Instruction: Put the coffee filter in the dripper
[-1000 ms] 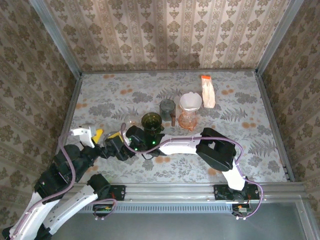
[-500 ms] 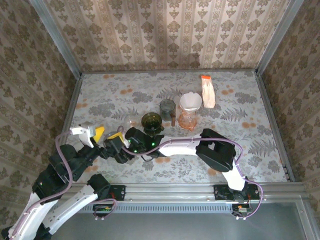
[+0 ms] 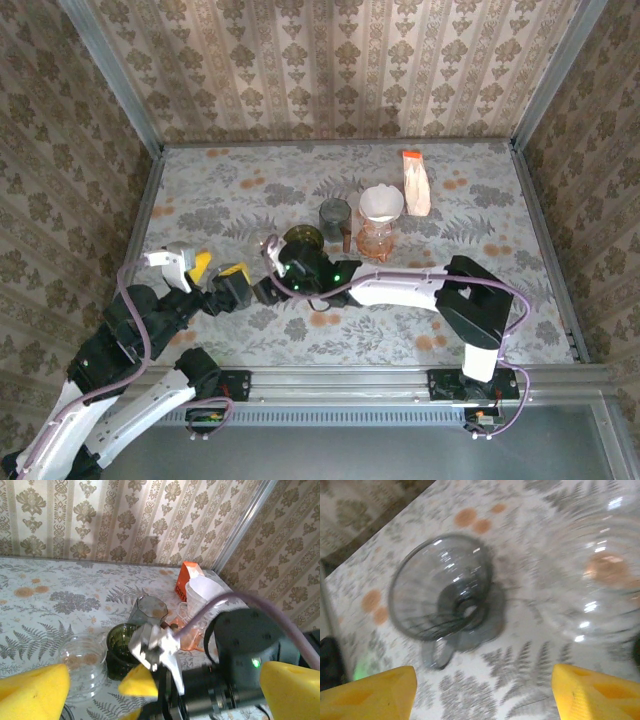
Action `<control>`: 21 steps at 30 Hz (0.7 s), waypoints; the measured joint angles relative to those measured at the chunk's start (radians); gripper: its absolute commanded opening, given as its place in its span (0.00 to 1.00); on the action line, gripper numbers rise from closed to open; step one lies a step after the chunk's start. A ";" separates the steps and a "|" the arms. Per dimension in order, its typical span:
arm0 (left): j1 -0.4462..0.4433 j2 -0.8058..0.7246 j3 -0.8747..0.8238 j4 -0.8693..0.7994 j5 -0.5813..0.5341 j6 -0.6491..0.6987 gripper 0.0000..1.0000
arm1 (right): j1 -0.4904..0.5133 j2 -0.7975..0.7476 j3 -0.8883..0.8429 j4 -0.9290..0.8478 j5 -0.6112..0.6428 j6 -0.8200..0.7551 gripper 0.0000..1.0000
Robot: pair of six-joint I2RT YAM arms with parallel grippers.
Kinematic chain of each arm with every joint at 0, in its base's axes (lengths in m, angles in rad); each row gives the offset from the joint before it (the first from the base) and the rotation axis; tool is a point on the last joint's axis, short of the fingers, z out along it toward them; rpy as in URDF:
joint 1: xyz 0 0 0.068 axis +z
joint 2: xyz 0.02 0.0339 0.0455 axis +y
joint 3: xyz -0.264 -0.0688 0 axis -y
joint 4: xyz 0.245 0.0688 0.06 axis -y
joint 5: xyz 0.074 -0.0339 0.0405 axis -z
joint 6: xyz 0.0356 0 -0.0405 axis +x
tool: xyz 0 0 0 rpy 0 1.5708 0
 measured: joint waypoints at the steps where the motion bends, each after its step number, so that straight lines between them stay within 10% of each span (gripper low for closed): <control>1: 0.000 0.000 0.000 0.000 0.000 0.000 1.00 | -0.016 0.003 0.018 -0.020 0.008 0.000 0.73; 21: 0.000 -0.017 -0.023 -0.007 -0.016 0.000 1.00 | -0.050 0.151 0.273 -0.248 0.117 0.029 0.73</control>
